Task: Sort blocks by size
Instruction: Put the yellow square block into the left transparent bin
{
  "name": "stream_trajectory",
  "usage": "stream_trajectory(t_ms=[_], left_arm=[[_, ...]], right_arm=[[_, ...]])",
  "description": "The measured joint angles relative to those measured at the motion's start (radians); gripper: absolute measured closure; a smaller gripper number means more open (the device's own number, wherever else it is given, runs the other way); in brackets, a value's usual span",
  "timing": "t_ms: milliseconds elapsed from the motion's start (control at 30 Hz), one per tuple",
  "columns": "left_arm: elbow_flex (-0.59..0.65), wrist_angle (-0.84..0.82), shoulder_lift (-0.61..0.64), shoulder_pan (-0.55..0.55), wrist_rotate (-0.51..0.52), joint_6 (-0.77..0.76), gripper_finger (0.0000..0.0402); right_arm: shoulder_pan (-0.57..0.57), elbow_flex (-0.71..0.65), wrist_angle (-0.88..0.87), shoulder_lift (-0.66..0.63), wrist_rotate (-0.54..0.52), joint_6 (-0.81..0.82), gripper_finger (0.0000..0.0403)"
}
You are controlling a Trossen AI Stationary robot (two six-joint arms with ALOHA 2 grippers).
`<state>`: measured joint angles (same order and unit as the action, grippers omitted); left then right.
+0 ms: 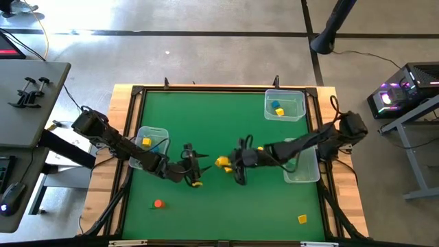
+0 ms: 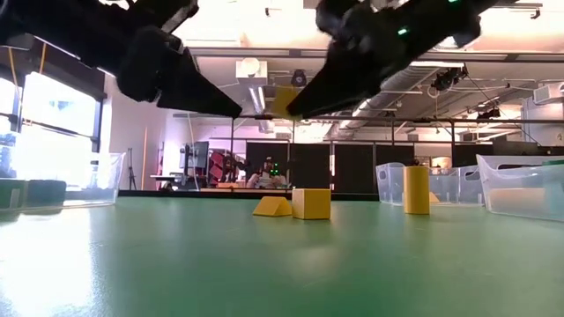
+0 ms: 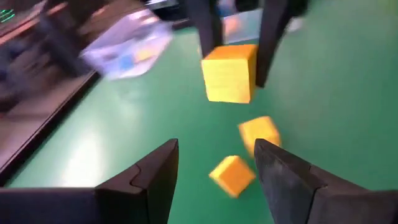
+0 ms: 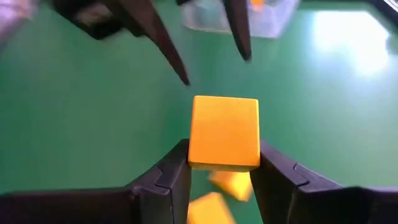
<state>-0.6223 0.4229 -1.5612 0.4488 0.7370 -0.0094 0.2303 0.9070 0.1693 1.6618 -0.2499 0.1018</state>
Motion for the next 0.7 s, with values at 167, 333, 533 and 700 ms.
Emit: stream_trajectory(t_ms=[167, 333, 533, 700], left_arm=[[0.0, 0.069, 0.0, -0.009, -0.311, 0.359, 0.0206], [0.0, 0.182, 0.0, -0.01, -0.392, 0.712, 0.0204], [-0.002, 0.255, 0.0, -0.005, -0.399, 0.995, 0.0185], [-0.002, 0.273, 0.0, -0.024, -0.372, 1.153, 0.0167]], right_arm=[[0.074, -0.049, 0.162, 0.004, 0.046, 0.029, 0.0276], [0.091, -0.089, 0.249, 0.006, 0.096, 0.034, 0.0276], [0.077, -0.125, 0.293, 0.007, 0.113, 0.08, 0.0276], [0.034, -0.161, 0.426, 0.007, 0.164, 0.102, 0.0276]])
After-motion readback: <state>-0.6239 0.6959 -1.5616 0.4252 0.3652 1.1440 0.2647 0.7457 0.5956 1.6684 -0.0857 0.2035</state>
